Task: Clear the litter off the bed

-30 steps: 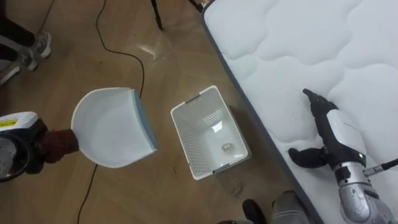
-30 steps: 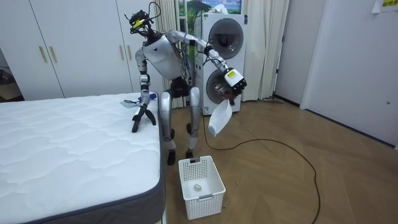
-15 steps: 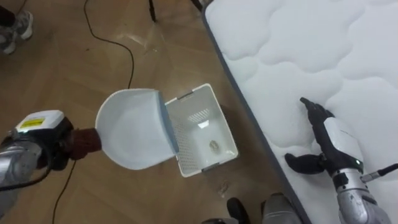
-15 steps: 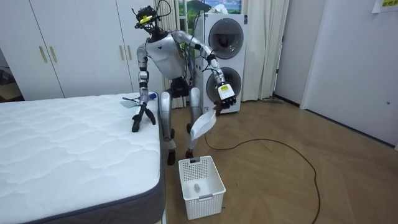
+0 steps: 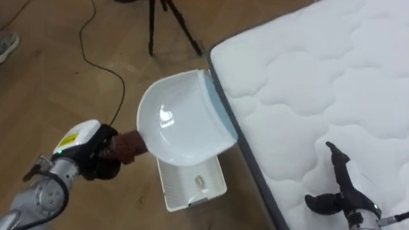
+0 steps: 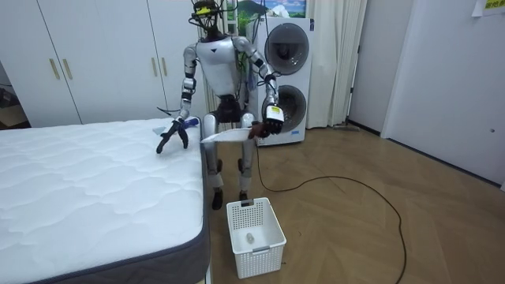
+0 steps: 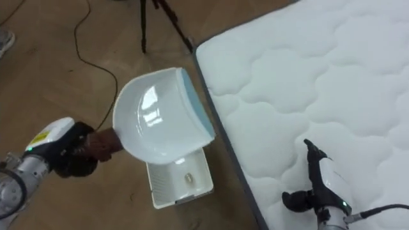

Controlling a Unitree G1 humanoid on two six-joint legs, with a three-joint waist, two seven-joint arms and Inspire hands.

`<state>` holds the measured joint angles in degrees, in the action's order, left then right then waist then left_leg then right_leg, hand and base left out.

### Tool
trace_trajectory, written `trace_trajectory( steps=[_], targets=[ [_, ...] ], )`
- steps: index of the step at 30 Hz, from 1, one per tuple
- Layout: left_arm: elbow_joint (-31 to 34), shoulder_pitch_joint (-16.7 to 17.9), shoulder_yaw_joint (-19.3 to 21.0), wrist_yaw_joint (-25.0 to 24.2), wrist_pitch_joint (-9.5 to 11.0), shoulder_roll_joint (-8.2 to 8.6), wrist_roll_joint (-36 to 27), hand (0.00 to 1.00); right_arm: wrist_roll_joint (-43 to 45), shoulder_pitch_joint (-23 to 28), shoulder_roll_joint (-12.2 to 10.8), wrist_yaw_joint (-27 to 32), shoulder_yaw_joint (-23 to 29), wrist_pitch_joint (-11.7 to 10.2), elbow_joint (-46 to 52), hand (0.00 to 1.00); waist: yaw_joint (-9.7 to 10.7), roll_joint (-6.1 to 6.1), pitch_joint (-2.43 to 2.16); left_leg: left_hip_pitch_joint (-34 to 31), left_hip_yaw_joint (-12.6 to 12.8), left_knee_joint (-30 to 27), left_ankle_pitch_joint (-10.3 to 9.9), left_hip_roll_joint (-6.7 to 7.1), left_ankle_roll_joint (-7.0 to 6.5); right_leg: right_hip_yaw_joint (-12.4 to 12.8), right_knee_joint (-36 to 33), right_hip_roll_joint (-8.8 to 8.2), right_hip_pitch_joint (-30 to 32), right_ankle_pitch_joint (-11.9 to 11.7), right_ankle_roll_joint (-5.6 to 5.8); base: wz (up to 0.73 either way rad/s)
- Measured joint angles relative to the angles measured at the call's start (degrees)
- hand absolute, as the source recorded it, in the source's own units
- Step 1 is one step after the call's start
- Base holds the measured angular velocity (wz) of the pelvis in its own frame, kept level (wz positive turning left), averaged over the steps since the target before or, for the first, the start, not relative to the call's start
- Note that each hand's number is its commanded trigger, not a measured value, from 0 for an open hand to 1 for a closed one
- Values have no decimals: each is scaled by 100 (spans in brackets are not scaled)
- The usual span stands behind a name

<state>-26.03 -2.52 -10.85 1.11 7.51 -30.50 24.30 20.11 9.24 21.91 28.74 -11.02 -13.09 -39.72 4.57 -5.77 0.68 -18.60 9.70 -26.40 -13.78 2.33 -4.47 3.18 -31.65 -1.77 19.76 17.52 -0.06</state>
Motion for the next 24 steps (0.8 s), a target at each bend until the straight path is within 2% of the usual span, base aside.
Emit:
trace_trajectory(
  steps=[1, 3, 4, 7, 8, 9, 10, 11, 12, 13, 15, 16, 18, 19, 20, 21, 22, 23, 24],
  targets=[
    [9, 11, 3, -3, 1, 64, 2, 100, -2, 43, -1, 17, 22, 1, 0, 0, -9, 20, 1, 52, 72, -2, -25, -21, -18, -1, 3, 0, -22, -12, 15, -63],
    [167, 176, 18, -6, 11, 198, 6, 100, -3, 116, -33, 51, 59, 8, 9, 0, -135, 127, 2, 261, 491, -8, -160, -165, -35, -14, 13, 25, -42, -112, 31, -98],
    [202, 218, 18, -6, 14, 213, 6, 100, -3, 116, -43, 62, 57, 14, 21, 0, -169, 156, 7, 318, 590, -10, -193, -198, -35, -54, 21, 23, -45, -150, 27, -122],
    [408, 419, 85, -6, 13, 301, -7, 100, 20, 93, -168, 65, 62, 22, 181, 0, -224, 256, -6, 600, 1030, 92, -285, -355, -58, -830, 233, -106, -55, -499, -92, -136],
    [509, 472, 122, -6, 16, 309, -7, 100, 12, 93, -175, 65, 69, 22, 223, 0, -234, 254, -7, 614, 1059, 119, -288, -383, -64, -934, 343, -93, -58, -601, -112, -137],
    [623, 502, 169, -6, 38, 315, -9, 100, 7, 85, -205, 67, 92, 22, 252, 0, -289, 250, -26, 662, 1285, 267, -274, -492, -85, -1150, 645, -38, -104, -867, -161, -119],
    [654, 502, 188, 1, 44, 316, -10, 100, 2, 74, -223, 68, 92, 26, 256, 0, -352, 253, -38, 694, 1545, 372, -252, -584, -102, -1277, 723, -17, -157, -982, -165, -150],
    [669, 508, 227, 8, 35, 360, -37, 100, -55, 59, -225, 70, 90, 25, 272, 0, -443, 239, -42, 850, 1986, 532, -232, -695, -103, -1701, 423, -140, -228, -903, -128, -151],
    [676, 522, 268, 7, 18, 489, -99, 100, -97, 61, -211, 78, 95, 34, 273, 0, -522, 256, -42, 1104, 2402, 784, -180, -688, -96, -2165, 16, -354, -471, -650, -86, -152],
    [696, 537, 292, 8, 0, 559, -135, 100, -89, 58, -211, 84, 94, 35, 279, 0, -599, 268, -46, 1228, 2644, 908, -164, -675, -88, -2334, -144, -473, -623, -530, -73, -167],
    [806, 563, 355, 49, -113, 754, -259, 100, -42, -15, -243, 112, 15, 5, 324, 0, -779, 350, -53, 1512, 3407, 1148, -146, -629, -69, -2658, -243, -819, -1226, -301, 156, -180],
    [842, 563, 363, 87, -115, 789, -388, 100, -51, -33, -250, 111, -80, 5, 397, 0, -834, 416, -45, 1540, 3607, 1198, -131, -588, -51, -2700, 21, -939, -1400, -259, 231, -139],
    [854, 580, 374, 153, -115, 886, -629, 100, -84, -34, -252, 102, -218, -30, 446, 0, -868, 534, -17, 1538, 3511, 1157, -94, -543, -54, -2662, 503, -904, -1432, -212, 304, -122],
    [851, 619, 375, 189, -115, 935, -681, 100, -134, -32, -256, 93, -271, -29, 447, 0, -897, 552, -25, 1535, 3365, 1144, -91, -538, -50, -2644, 620, -879, -1451, -223, 299, -136],
    [847, 724, 377, 236, -108, 1002, -751, 100, -184, -18, -294, 44, -311, -29, 462, 0, -905, 590, -38, 1525, 2923, 1115, -81, -499, -32, -2519, 870, -798, -1559, -245, 286, -116],
    [823, 804, 376, 237, -108, 1050, -797, 100, -186, -16, -344, 13, -304, -29, 479, 0, -844, 608, -44, 1526, 2600, 1082, -76, -455, -23, -2473, 1142, -721, -1706, -263, 313, -98],
    [799, 818, 373, 236, -109, 1085, -797, 100, -187, -17, -362, 1, -295, -28, 479, 0, -779, 604, -42, 1522, 2524, 1056, -76, -458, -22, -2463, 1243, -700, -1752, -292, 340, -54],
    [795, 843, 364, 236, -103, 1153, -795, 100, -180, 13, -397, -16, -286, -27, 480, 0, -577, 576, -42, 1518, 2372, 1003, -73, -490, -17, -2456, 1368, -663, -1822, -377, 327, -17],
    [793, 848, 342, 236, -90, 1214, -794, 100, -180, 77, -443, -34, -268, -26, 483, 0, -437, 578, -43, 1534, 2347, 974, -74, -514, -16, -2450, 1422, -623, -1869, -405, 320, -9]
  ],
)
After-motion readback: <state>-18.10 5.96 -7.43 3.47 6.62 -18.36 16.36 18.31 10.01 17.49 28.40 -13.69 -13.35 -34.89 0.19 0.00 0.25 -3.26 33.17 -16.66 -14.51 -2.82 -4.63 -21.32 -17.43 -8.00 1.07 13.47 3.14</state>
